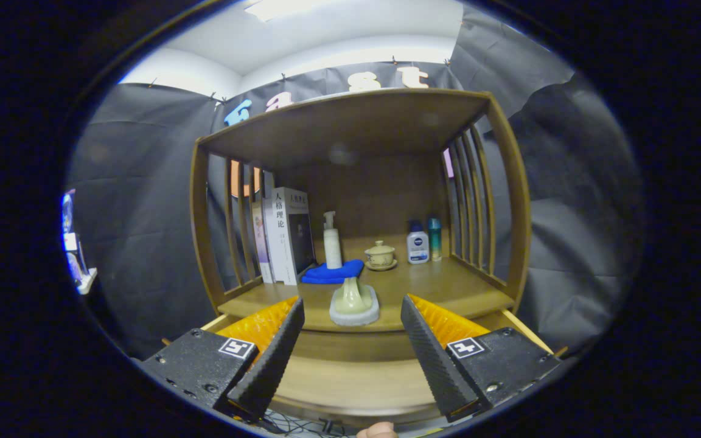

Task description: Pull open the drawer, take out the items inside it, and place them on the countertop above the cabinet.

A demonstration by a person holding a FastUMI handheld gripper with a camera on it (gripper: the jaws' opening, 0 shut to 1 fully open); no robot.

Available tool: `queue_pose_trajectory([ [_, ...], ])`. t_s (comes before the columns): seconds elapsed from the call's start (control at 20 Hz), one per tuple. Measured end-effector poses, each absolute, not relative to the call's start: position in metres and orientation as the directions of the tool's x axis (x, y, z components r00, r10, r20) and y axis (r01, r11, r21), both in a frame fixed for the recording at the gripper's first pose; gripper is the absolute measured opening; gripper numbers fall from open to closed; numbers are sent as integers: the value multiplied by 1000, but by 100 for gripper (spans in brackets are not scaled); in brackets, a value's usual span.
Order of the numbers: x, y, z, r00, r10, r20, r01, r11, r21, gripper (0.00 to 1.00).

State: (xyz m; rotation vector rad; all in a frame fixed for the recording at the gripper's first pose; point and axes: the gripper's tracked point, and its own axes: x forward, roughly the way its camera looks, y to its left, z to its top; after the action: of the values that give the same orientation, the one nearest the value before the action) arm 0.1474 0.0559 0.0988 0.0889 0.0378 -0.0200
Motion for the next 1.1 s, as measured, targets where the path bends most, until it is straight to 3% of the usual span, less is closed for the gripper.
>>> queue_pose_trajectory([
  [0.45, 68, 33, 17, 989, -134, -54, 140, 980, 137, 100],
  [0.75, 73, 48, -29, 984, -105, -142, 124, 983, 132, 100],
  [1.1, 92, 60, -39, 979, -126, -158, 143, 985, 100, 99],
])
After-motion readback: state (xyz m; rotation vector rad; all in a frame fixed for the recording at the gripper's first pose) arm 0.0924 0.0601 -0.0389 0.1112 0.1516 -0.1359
